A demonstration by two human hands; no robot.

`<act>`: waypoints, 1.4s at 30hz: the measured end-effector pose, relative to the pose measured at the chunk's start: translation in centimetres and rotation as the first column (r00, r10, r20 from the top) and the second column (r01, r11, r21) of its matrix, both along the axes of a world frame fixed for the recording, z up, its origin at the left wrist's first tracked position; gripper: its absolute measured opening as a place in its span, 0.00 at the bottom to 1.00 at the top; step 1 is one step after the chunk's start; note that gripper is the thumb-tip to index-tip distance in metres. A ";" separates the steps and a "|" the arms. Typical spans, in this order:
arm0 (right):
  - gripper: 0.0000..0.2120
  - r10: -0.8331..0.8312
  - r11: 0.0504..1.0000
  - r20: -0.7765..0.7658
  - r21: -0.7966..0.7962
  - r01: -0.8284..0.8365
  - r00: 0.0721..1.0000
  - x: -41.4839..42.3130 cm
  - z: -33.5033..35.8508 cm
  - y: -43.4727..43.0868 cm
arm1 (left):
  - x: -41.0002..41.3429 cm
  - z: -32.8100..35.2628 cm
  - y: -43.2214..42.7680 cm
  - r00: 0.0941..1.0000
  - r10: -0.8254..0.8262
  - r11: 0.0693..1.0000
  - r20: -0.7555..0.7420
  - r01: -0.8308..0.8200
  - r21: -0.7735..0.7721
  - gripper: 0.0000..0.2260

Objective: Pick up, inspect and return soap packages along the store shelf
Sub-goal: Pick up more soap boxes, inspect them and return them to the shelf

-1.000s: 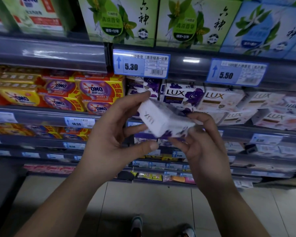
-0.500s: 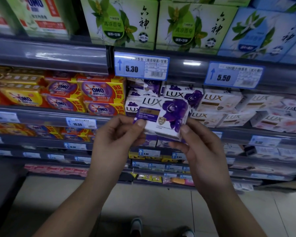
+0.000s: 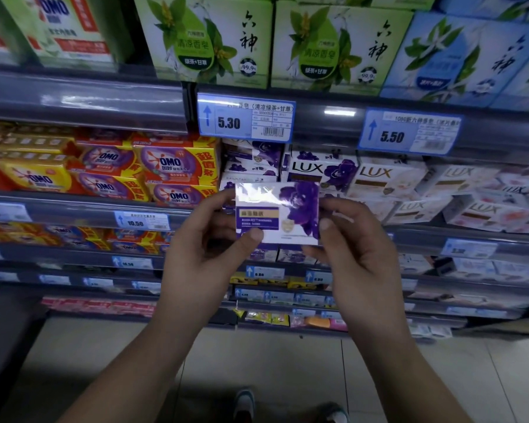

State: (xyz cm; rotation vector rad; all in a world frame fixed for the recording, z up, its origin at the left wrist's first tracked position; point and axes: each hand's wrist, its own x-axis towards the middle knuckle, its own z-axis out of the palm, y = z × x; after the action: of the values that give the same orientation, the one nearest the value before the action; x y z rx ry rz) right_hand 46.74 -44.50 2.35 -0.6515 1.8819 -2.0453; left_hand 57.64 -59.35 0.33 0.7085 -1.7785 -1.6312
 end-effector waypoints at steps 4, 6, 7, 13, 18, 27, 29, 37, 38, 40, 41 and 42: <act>0.11 -0.007 1.000 -0.071 0.018 0.008 0.997 0.7 -1.0 -0.7 | 0.1 -0.3 0.1 0.989 0.148 0.951 -0.024 -0.149 -0.272 0.21; 0.11 -0.015 1.000 -0.092 0.006 0.016 0.996 0.9 -1.6 -1.1 | 0.2 -0.6 0.2 0.981 0.170 0.944 -0.093 -0.189 -0.271 0.19; 0.10 -0.026 1.000 -0.100 0.016 0.027 0.995 0.9 -1.8 -1.3 | 0.3 -0.7 0.2 0.977 0.174 0.936 -0.120 -0.202 -0.287 0.18; 0.13 -0.043 0.998 -0.117 0.050 0.050 0.992 0.5 -2.2 -3.0 | -0.2 -0.8 -1.2 0.968 0.217 0.897 -0.127 -0.249 -0.364 0.19; 0.19 -0.039 0.997 -0.080 0.070 0.044 0.996 -0.2 -3.1 -4.8 | -1.1 -1.2 -2.6 0.982 0.153 0.930 -0.110 -0.181 -0.319 0.18; 0.22 0.018 0.992 -0.161 0.129 0.002 0.987 -0.3 -3.7 -5.6 | -1.9 -2.2 -3.6 0.997 0.077 0.943 0.019 -0.066 -0.326 0.23; 0.22 0.011 0.991 -0.149 0.135 0.010 0.989 -0.2 -3.7 -5.7 | -2.1 -2.1 -3.7 0.997 0.057 0.938 0.053 -0.036 -0.344 0.27; 0.27 0.025 0.971 -0.098 0.241 -0.001 0.995 -0.4 -3.3 -6.6 | -2.1 -2.1 -3.8 0.993 0.001 0.970 0.119 0.028 -0.242 0.32; 0.27 0.029 0.970 -0.083 0.242 -0.009 0.996 -0.4 -3.2 -6.5 | -2.1 -1.9 -3.9 0.992 -0.011 0.971 0.126 0.041 -0.237 0.32; 0.26 0.036 0.969 -0.077 0.245 -0.016 0.996 -0.2 -3.1 -6.4 | -1.9 -1.6 -4.1 0.991 -0.032 0.975 0.131 0.060 -0.215 0.32; 0.24 0.046 0.969 -0.082 0.245 -0.024 0.996 0.0 -3.0 -6.4 | -1.8 -1.5 -4.2 0.992 -0.025 0.978 0.125 0.050 -0.202 0.30; 0.23 0.068 0.969 -0.079 0.244 -0.047 0.995 0.2 -2.9 -6.5 | -1.6 -1.4 -4.3 0.993 0.005 0.981 0.114 0.017 -0.192 0.27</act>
State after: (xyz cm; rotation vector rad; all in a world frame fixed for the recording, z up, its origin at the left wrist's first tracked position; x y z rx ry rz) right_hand 46.98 -50.99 -0.52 -0.7314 2.0923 -1.7394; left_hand 56.07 -63.65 -1.05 0.7190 -1.9899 -1.4224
